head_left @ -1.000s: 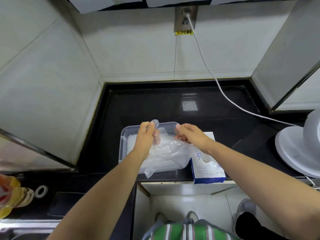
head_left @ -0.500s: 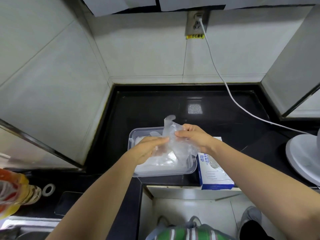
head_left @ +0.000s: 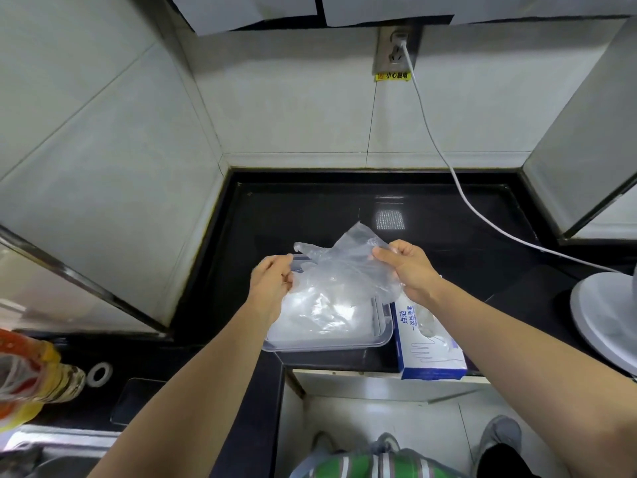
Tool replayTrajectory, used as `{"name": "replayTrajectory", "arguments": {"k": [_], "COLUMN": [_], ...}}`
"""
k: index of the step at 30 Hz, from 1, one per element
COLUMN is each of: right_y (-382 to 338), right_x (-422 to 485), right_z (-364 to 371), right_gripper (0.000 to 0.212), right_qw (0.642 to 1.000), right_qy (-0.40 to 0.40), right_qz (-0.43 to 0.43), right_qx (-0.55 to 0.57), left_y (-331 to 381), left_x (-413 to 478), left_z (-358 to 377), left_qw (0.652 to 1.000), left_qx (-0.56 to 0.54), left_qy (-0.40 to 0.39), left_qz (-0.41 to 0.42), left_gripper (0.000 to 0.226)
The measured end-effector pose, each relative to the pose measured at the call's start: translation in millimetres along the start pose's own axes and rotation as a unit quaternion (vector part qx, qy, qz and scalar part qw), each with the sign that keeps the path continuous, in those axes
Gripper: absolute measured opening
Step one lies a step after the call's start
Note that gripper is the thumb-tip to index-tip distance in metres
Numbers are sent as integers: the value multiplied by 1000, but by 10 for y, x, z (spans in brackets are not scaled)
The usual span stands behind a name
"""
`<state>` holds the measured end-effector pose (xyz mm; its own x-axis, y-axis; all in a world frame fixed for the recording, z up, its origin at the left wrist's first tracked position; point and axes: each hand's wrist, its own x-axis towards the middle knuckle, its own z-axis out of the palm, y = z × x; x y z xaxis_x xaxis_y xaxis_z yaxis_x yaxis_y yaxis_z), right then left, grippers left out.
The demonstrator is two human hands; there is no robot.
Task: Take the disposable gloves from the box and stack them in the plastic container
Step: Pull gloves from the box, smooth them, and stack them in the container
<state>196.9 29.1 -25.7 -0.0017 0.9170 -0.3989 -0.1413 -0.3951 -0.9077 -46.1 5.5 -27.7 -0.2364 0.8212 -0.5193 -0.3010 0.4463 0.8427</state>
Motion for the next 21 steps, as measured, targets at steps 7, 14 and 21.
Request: {"name": "replayTrajectory", "arguments": {"k": [7,14,21], "right_y": [-72,-53,-147], "right_x": [-103,-137,-93], "right_z": [58,45,160], "right_gripper": [20,34,3], "right_qw": [991,990,993], "right_qy": [-123,-114,-102], "right_qz": [38,74,22], "right_qx": [41,-27,60], "left_y": [1,-145,-12], "left_x": [-229,-191,-247], "left_z": [297,302,245], "left_qw": [974,992,972], "left_qx": [116,62,83], "left_qy": [-155,-108,-89], "left_qz": [-121,28,198], "left_gripper": [90,29,25]}}
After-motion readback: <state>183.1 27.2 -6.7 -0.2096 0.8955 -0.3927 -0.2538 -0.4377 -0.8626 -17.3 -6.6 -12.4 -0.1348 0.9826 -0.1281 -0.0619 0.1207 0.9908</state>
